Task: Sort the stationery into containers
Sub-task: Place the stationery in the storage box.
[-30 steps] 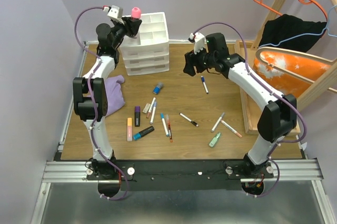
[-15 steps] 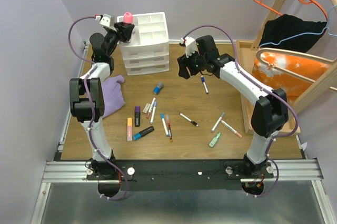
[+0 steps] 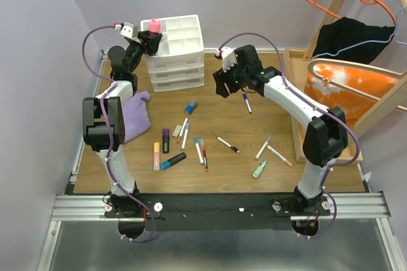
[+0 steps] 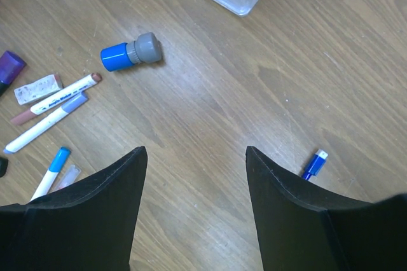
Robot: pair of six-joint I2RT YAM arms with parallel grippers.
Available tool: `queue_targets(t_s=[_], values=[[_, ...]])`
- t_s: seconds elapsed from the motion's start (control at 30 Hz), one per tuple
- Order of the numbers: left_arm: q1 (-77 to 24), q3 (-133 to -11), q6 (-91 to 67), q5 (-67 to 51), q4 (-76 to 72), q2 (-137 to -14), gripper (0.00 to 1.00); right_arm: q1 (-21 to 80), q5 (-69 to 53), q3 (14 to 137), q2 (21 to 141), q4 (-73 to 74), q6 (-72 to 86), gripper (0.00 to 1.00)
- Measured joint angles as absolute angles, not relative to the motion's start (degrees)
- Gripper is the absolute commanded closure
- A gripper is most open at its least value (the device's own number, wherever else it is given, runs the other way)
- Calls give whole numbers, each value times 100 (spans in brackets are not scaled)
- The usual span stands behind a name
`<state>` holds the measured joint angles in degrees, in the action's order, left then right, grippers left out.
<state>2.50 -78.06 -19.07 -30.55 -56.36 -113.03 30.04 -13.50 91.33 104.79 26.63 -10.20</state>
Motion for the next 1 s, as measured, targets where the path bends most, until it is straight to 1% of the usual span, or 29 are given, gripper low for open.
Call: queue_targets(t_s=[0.17, 0.37, 0.43, 0.47, 0.53, 0.57, 0.63, 0.67, 0.7, 0.8, 0.9, 0.93, 1.0], values=[[250, -7679, -1844, -3055, -5693, -11218, 56, 3039, -1308, 9039, 10457, 2663, -1044, 28], [250, -7693, -1739, -3057, -5688, -11207, 56, 3044, -1288, 9019, 10455, 2659, -1057, 28], [248, -7776, -1721, -3057, -5675, -11222, 59, 3041, -1282, 9013, 10455, 2659, -1057, 28], [248, -7896, -1712, -3057, -5673, -11262, 63, 3044, -1280, 9013, 10455, 2659, -1057, 28], [250, -8187, -1697, -3052, -5675, -11362, 68, 3044, -1273, 9013, 10455, 2657, -1057, 28], [250, -8302, -1695, -3050, -5680, -11404, 74, 3044, -1273, 9013, 10455, 2657, -1057, 28], [250, -8501, -1697, -3050, -5686, -11467, 80, 3044, -1269, 9013, 10455, 2655, -1055, 28], [250, -8562, -1699, -3052, -5686, -11485, 85, 3044, -1262, 9032, 10457, 2659, -1033, 25], [250, -8589, -1704, -3052, -5686, -11491, 86, 3046, -1243, 9063, 10464, 2657, -1009, 24], [250, -8619, -1758, -3068, -5690, -11493, 91, 3048, -1210, 9784, 10742, 2676, -803, 19], [250, -8611, -1855, -3129, -5695, -11493, 93, 3052, -1372, 11640, 11577, 2727, -504, 13], [250, -8611, -1918, -3166, -5697, -11493, 93, 3055, -1557, 12661, 12003, 2735, -322, 12], [250, -8611, -1999, -3208, -5701, -11493, 93, 3057, -1778, 13670, 12405, 2383, -75, 10]])
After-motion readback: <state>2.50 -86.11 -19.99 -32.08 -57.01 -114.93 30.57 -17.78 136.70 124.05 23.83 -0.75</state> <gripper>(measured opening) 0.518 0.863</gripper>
